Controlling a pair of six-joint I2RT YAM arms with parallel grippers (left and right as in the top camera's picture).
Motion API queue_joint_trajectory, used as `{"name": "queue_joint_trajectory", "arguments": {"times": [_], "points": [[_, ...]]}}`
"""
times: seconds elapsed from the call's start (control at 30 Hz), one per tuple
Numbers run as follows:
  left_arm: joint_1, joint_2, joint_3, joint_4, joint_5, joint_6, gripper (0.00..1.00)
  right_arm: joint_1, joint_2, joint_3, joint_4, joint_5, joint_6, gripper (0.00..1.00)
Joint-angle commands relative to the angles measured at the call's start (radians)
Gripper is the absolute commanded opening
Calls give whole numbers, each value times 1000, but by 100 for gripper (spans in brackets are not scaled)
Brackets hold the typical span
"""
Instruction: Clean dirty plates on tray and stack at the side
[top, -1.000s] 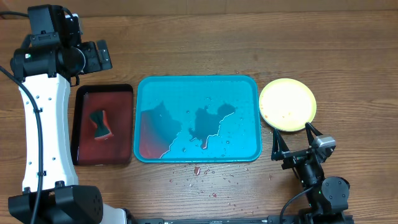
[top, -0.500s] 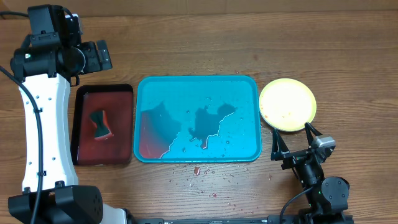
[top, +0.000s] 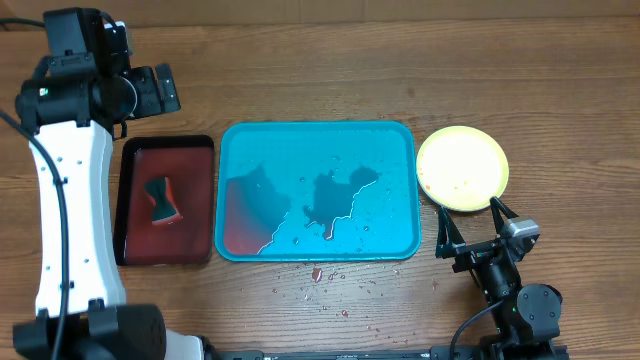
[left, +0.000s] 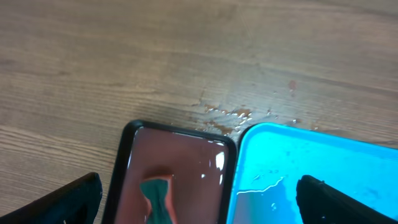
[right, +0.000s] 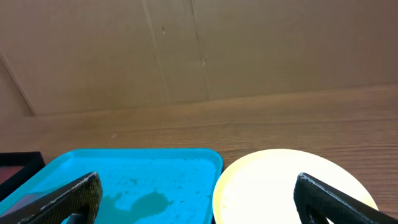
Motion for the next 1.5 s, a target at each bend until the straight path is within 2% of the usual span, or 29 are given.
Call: {"name": "queue_joint_trajectory", "arguments": {"times": [0.0, 0.17, 0.33, 0.5, 0.63, 0.73, 1.1, 1.3, 1.47], "points": [[-55, -201, 11, 3, 8, -11, 100, 8, -12, -11, 5, -1, 1, 100], [-135, -451, 11, 3, 8, -11, 100, 8, -12, -11, 5, -1, 1, 100], [-142, -670, 11, -34, -8, -6, 100, 8, -12, -11, 5, -1, 1, 100], [-142, -785, -4, -111, -24, 19, 100, 8, -12, -11, 5, -1, 1, 100], [-142, -852, -110, -93, -23, 33, 100, 8, -12, -11, 5, -1, 1, 100], [-132, -914, -271, 11, -21, 53, 100, 8, -12, -11, 5, -1, 1, 100], [-122, -1257, -986, 566, 2, 54, 100, 8, -12, -11, 5, -1, 1, 100], [-122, -1473, -1290, 765, 2, 53, 100, 8, -12, -11, 5, -1, 1, 100], [-122, -1606, -1469, 874, 4, 54, 100, 8, -12, -11, 5, -1, 1, 100]]}}
